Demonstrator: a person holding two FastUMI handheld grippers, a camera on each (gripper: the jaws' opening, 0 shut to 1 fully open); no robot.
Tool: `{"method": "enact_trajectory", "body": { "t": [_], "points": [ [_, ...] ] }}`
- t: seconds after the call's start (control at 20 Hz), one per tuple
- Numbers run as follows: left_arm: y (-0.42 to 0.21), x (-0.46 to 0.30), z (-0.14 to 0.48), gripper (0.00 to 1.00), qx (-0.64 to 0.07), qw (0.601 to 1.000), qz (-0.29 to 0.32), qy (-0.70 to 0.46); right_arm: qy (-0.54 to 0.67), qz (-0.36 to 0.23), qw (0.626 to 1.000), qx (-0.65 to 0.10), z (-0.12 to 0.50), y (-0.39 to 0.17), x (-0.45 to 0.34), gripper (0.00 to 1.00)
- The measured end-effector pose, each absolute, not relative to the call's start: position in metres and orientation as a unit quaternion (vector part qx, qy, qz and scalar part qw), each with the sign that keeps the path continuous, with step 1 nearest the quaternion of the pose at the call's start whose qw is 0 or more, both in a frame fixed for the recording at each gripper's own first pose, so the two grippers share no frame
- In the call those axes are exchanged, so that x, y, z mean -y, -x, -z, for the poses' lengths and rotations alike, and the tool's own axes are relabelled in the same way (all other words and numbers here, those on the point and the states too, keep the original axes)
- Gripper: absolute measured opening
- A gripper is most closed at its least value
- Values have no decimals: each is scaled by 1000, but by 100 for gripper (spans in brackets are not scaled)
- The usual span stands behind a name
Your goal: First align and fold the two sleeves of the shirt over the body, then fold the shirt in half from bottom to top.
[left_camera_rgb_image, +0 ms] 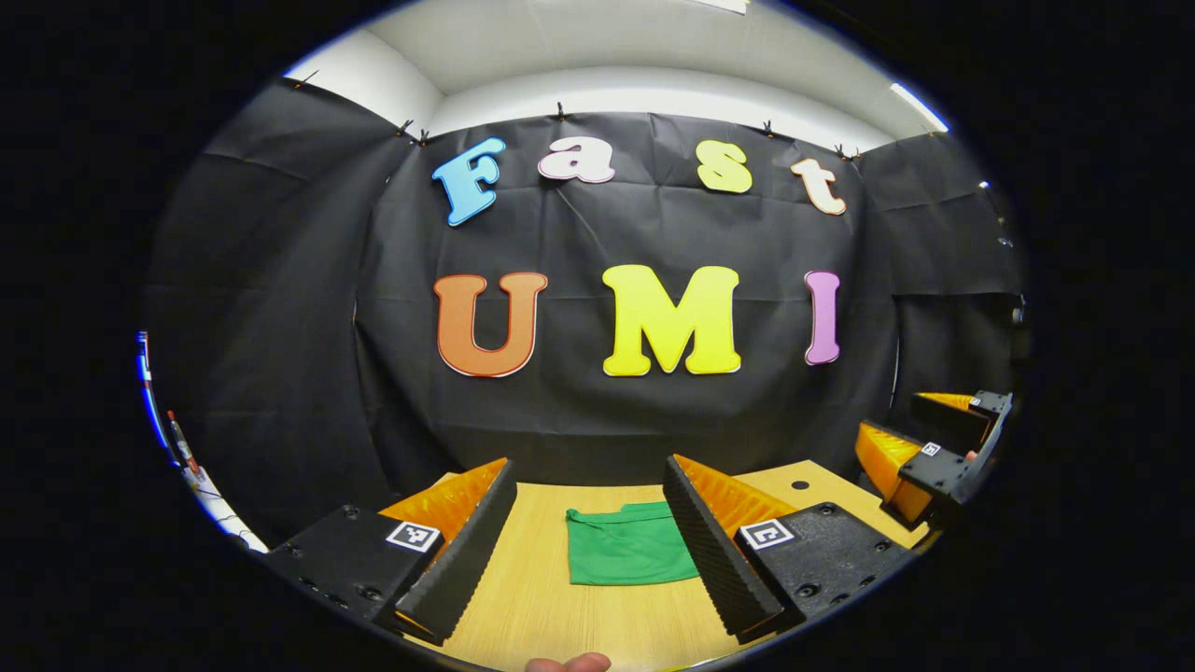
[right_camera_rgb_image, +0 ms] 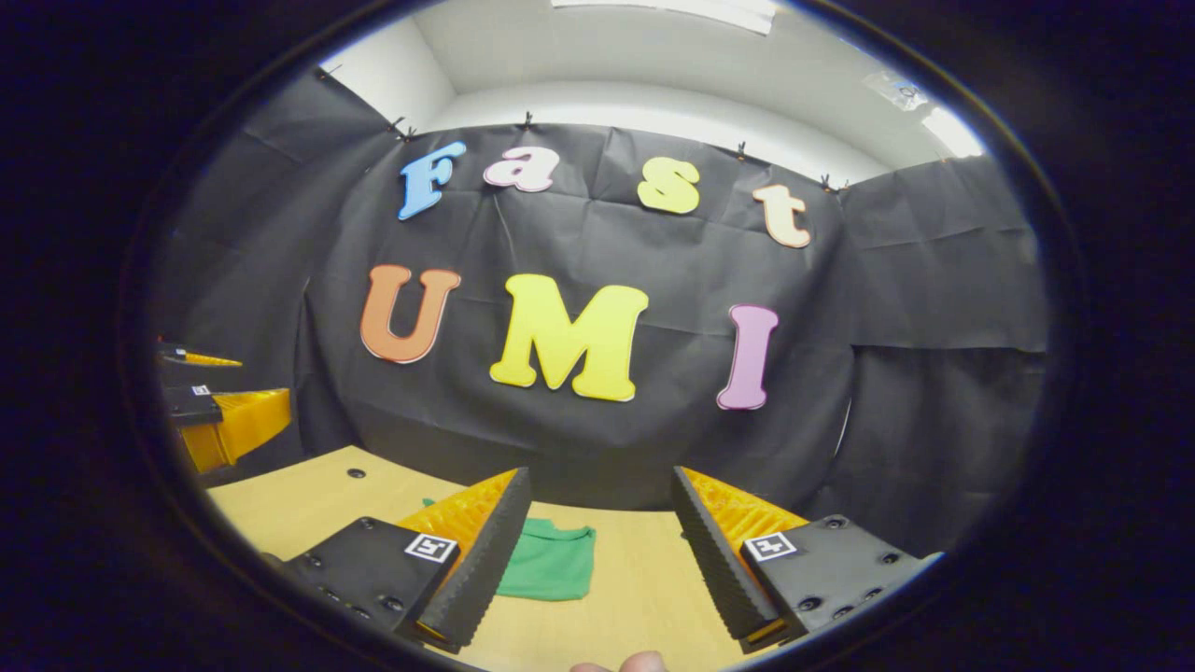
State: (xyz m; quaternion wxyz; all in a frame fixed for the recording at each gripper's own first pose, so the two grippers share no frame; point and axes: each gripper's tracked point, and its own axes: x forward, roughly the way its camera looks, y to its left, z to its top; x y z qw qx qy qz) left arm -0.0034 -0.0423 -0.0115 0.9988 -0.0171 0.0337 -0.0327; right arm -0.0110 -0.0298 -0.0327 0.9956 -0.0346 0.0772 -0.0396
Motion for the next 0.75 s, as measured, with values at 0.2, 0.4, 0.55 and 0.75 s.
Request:
{"method": "enact_trajectory", "body": {
  "t": [0.2,0.4,0.55,0.75],
  "points": [
    [6,46,5,100,-23,999,39,10,26,43,996,-70,24,17,28,95],
    [7,48,4,94,-25,999,44,15,8,42,997,-64,20,21,27,93],
    [7,48,5,100,-27,998,45,17,-2,31,997,-68,22,22,22,93],
    [7,48,8,100,-34,998,48,19,-6,24,997,-71,25,23,18,95]
  ]
}}
